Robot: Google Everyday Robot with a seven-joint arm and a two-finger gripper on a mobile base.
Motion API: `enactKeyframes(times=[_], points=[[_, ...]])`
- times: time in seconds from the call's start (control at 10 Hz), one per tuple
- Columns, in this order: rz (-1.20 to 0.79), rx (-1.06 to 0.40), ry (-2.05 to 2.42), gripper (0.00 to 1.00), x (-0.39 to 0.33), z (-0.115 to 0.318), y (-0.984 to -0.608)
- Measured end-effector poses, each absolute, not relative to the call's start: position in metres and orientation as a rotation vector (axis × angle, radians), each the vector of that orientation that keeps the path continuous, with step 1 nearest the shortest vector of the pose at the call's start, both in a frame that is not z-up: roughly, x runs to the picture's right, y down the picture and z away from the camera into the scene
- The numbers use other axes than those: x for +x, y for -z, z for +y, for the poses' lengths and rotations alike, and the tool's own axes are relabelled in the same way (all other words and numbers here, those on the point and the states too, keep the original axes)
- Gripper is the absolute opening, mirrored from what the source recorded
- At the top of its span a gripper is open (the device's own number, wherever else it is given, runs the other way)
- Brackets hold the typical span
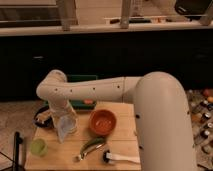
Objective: Place towel in paper cup
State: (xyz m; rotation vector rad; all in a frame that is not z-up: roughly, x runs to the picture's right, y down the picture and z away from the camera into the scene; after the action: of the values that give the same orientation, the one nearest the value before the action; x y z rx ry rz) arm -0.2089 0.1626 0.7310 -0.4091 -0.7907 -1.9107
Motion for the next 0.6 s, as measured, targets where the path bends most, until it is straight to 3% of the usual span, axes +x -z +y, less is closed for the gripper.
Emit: enactKeyframes(times=[0.6], points=[[-0.793, -0.406, 1.908, 0.8, -0.2084, 0.1628, -0.7309]])
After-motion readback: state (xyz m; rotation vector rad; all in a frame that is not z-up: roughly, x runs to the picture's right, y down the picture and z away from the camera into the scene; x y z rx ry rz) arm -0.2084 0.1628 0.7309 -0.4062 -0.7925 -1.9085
